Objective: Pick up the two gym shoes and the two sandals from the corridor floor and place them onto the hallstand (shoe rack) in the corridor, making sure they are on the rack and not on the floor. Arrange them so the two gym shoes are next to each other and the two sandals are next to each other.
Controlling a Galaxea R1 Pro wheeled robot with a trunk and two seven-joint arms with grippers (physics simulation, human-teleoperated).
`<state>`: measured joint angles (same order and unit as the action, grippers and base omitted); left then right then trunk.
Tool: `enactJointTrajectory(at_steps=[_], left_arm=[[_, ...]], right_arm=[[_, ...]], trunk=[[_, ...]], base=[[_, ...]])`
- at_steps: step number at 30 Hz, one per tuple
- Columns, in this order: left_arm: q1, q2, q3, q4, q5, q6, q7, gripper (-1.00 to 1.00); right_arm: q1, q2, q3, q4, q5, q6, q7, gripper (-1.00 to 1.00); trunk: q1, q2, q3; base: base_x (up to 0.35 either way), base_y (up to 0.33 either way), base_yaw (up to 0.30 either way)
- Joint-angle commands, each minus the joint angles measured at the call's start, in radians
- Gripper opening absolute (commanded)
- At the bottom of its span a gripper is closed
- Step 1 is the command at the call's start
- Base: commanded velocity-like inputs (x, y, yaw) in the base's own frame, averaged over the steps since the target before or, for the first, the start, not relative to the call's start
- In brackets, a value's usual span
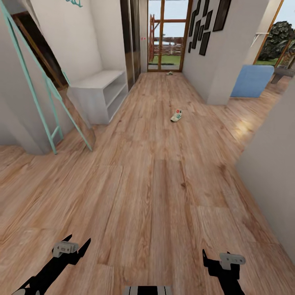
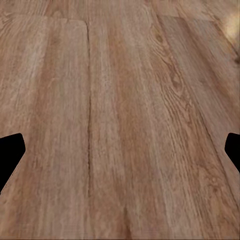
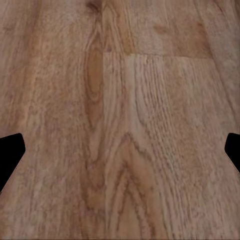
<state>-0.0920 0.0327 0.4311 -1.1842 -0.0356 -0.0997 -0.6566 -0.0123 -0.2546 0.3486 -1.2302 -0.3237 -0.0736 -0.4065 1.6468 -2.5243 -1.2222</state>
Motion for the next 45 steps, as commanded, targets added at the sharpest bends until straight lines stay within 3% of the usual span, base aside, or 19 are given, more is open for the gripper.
enactJointTrajectory(at_steps=[1, 45], left_arm=[[0.0, 0.0, 0.0, 0.0, 0.0, 0.0, 0.0, 1.0], [0.0, 0.0, 0.0, 0.0, 0.0, 0.0, 0.0, 1.0]], right_arm=[[0.0, 0.0, 0.0, 0.0, 0.0, 0.0, 0.0, 1.0], [0.0, 0.001, 0.001, 0.0, 0.0, 0.0, 0.0, 1.0]], trunk=[[0.0, 0.0, 0.0], [0.0, 0.0, 0.001]], base=[[0.324, 0.0, -0.071], [0.325, 0.001, -0.009]])
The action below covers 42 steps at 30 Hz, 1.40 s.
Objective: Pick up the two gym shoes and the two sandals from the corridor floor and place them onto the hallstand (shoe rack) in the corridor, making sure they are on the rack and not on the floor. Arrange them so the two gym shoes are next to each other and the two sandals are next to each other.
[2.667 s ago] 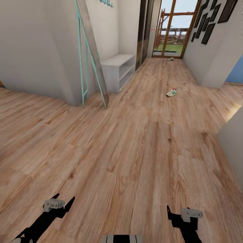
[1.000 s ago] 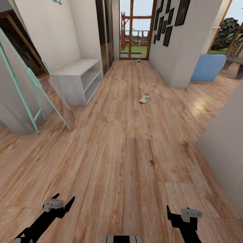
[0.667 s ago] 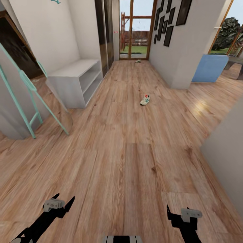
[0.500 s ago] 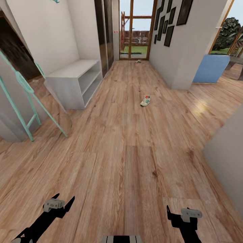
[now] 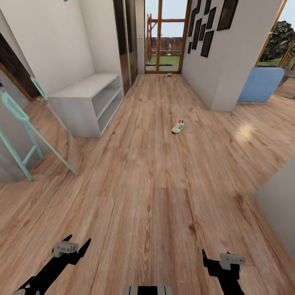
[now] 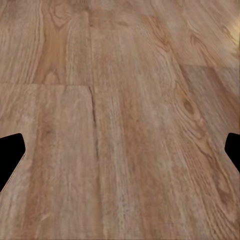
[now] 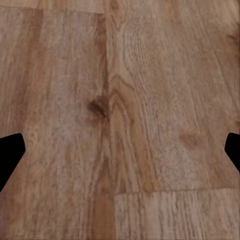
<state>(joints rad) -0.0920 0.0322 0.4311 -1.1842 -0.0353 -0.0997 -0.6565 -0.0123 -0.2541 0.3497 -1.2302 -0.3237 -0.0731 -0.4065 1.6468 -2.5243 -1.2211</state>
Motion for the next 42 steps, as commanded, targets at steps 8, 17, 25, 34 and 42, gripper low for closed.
enactJointTrajectory(at_steps=[8, 17, 25, 34, 42], left_arm=[[0.0, 0.0, 0.0, 0.0, 0.0, 0.0, 0.0, 1.0], [0.0, 0.0, 0.0, 0.003, 0.0, 0.0, 0.0, 1.0], [-0.001, 0.0, 0.0, 0.012, 0.0, 0.0, 0.0, 1.0], [-0.001, 0.0, -0.001, 0.015, -0.001, -0.001, 0.001, 1.0], [-0.002, -0.004, -0.001, 0.015, -0.002, -0.001, 0.001, 1.0]], right_arm=[[0.0, 0.0, 0.0, 0.0, 0.0, 0.0, 0.0, 1.0], [0.0, 0.001, 0.0, 0.0, 0.001, 0.0, 0.0, 1.0], [0.0, 0.001, 0.0, 0.0, 0.001, 0.0, 0.0, 1.0], [0.0, 0.001, 0.0, 0.0, 0.001, 0.0, 0.0, 1.0], [0.0, 0.001, 0.0, 0.0, 0.001, 0.0, 0.0, 1.0]], trunk=[[0.0, 0.0, 0.0], [0.0, 0.0, 0.0], [0.0, 0.0, 0.0], [0.0, 0.0, 0.0], [0.0, 0.0, 0.0]], base=[[0.325, 0.04, 0.0], [0.325, 0.064, 0.0], [0.325, 0.035, 0.0], [0.325, 0.006, 0.0], [0.325, -0.051, 0.0]])
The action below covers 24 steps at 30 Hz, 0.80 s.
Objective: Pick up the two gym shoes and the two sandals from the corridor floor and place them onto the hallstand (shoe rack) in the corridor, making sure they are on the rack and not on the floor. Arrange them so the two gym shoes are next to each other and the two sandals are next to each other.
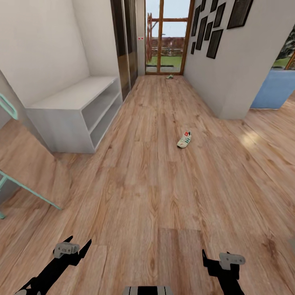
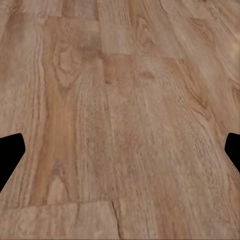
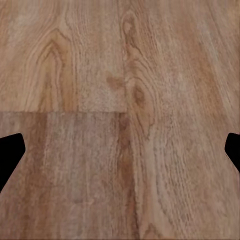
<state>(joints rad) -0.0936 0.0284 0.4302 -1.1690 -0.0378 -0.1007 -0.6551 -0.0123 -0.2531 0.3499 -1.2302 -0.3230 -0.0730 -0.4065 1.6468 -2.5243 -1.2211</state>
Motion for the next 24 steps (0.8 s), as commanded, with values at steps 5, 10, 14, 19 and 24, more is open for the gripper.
enactJointTrajectory(at_steps=[5, 10, 14, 19, 24], left_arm=[[0.0, 0.0, 0.0, 0.0, 0.0, 0.0, 0.0, 1.0], [0.0, -0.001, 0.0, 0.0, 0.0, 0.0, 0.0, 1.0], [0.0, -0.001, 0.0, 0.0, 0.0, 0.0, 0.0, 1.0], [0.0, -0.001, 0.001, 0.0, 0.001, 0.0, 0.0, 1.0], [0.0, -0.001, 0.001, 0.0, 0.001, 0.001, 0.0, 1.0]], right_arm=[[0.0, 0.0, 0.0, 0.0, 0.0, 0.0, 0.0, 1.0], [0.0, 0.0, 0.0, 0.0, -0.001, 0.0, 0.0, 1.0], [0.0, 0.0, 0.0, 0.0, -0.001, 0.0, 0.0, 1.0], [0.0, 0.0, 0.0, 0.0, 0.0, 0.0, 0.0, 1.0], [0.0, 0.0, 0.0, 0.0, -0.001, 0.0, 0.0, 1.0]], trunk=[[0.0, 0.0, 0.0], [0.0, 0.0, 0.0], [0.0, 0.0, 0.0], [0.0, 0.0, 0.0], [0.0, 0.0, 0.0]], base=[[0.324, -0.135, 0.0], [0.324, -0.124, 0.0], [0.324, -0.105, 0.0], [0.324, -0.064, 0.0], [0.324, -0.021, 0.0]])
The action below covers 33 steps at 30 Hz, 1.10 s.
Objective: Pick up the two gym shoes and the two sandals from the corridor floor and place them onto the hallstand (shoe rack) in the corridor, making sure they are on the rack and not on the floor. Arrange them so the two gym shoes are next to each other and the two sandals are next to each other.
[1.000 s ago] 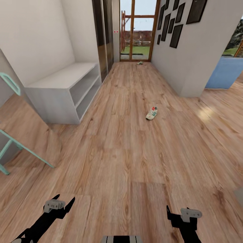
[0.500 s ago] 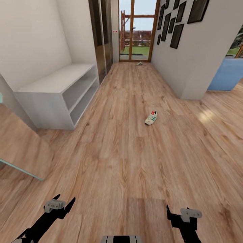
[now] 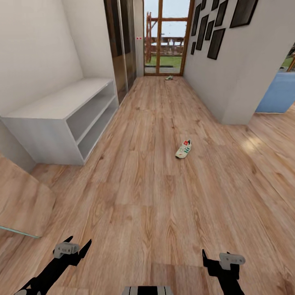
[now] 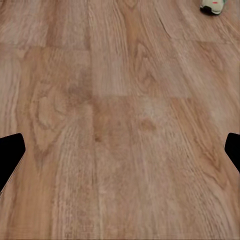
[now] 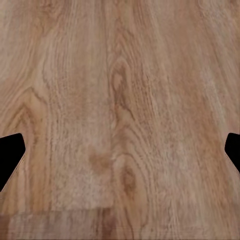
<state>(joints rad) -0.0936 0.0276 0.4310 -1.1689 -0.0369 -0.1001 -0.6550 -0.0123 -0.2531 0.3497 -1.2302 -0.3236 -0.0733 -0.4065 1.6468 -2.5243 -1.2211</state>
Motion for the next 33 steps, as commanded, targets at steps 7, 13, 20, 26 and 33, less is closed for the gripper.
enactJointTrajectory(at_steps=[7, 13, 20, 26, 33], left_arm=[[0.0, 0.0, 0.0, 0.0, 0.0, 0.0, -0.001, 1.0], [0.0, 0.0, 0.0, 0.0, 0.0, -0.001, -0.001, 1.0], [0.0, 0.0, 0.0, 0.003, 0.001, 0.0, -0.001, 1.0], [0.0, 0.0, 0.0, 0.005, 0.002, 0.0, 0.0, 1.0], [0.0, 0.0, 0.0, 0.006, 0.001, -0.001, 0.0, 1.0]], right_arm=[[0.0, 0.0, 0.0, 0.0, 0.0, 0.0, 0.0, 1.0], [0.0, 0.0, 0.0, 0.0, 0.0, 0.0, 0.0, 1.0], [0.0, 0.0, 0.0, 0.001, 0.0, 0.0, 0.0, 1.0], [0.0, 0.0, 0.0, 0.001, 0.0, 0.0, 0.0, 1.0], [0.0, 0.0, 0.0, 0.001, 0.0, 0.0, 0.0, 1.0]], trunk=[[0.0, 0.0, 0.0], [0.0, 0.0, 0.0], [0.0, 0.0, 0.0], [0.0, 0.0, 0.0], [0.0, 0.0, 0.0]], base=[[0.324, -0.01, 0.0], [0.224, -0.002, 0.0], [0.08, 0.011, 0.0], [0.022, 0.186, 0.0], [0.081, 0.248, 0.0]])
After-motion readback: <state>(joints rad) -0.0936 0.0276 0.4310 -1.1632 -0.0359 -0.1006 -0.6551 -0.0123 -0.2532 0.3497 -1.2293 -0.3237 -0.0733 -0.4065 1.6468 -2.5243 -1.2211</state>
